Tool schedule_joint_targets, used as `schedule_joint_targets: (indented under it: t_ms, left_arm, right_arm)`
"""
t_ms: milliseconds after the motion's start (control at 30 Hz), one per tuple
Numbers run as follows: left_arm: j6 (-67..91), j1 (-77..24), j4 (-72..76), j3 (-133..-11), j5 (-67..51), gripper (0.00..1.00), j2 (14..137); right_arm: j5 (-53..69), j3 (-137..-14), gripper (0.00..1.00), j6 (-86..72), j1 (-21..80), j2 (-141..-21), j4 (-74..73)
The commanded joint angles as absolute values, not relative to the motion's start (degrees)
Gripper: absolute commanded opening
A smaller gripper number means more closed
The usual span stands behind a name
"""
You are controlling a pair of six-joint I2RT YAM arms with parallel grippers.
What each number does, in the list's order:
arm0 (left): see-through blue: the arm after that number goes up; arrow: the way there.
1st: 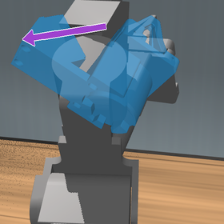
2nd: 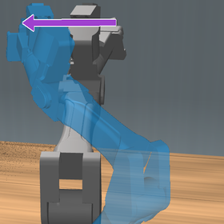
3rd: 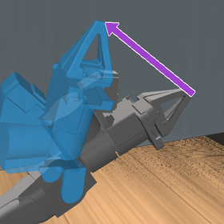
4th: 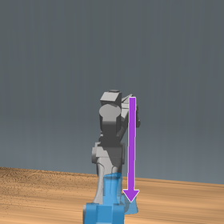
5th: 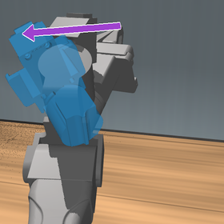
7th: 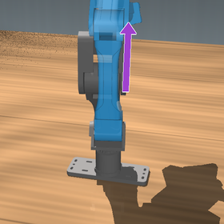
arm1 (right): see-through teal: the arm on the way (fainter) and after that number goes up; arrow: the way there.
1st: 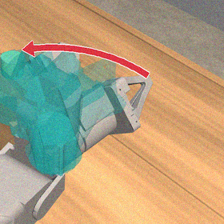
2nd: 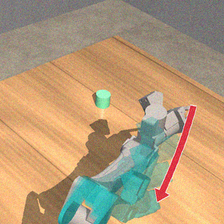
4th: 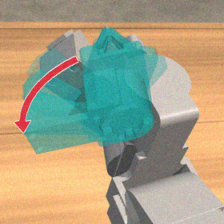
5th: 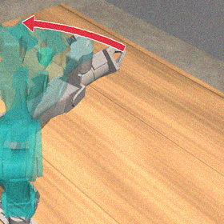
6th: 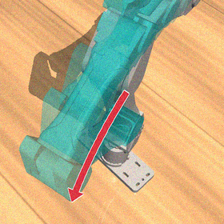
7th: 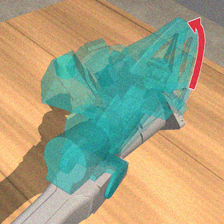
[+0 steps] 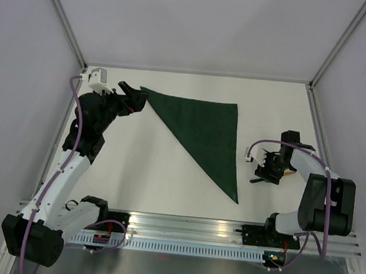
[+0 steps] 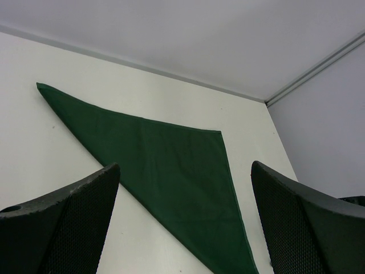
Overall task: Fold the napkin, place the utensils inside, and roll it up
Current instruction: Grab a utensil with the right arm
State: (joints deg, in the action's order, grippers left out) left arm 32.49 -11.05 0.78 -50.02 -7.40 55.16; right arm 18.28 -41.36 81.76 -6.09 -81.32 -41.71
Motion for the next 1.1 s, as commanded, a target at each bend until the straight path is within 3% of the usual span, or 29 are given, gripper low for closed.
schedule_joint_targets:
  t_ms: [0, 600, 833, 1067]
  left_arm:
    - [30.9, -11.0, 1.2, -52.8, -6.4, 1.0, 55.5]
    - [30.5, -11.0, 0.5, -54.3, -6.3, 1.0, 56.2]
    - [30.4, -11.0, -1.3, -55.5, -6.3, 0.99, 56.1]
    - [30.1, -10.9, -3.2, -56.6, -6.1, 0.99, 55.3]
  right_arm:
    - [19.5, -41.8, 0.67, 78.3, -5.6, -88.2, -32.6]
    - [18.1, -46.8, 0.59, 69.8, -4.6, -96.9, -29.3]
    - [16.8, -49.3, 0.5, 66.9, -4.6, -99.3, -33.1]
    - [14.0, -49.6, 0.52, 62.1, -4.6, -99.2, -35.7]
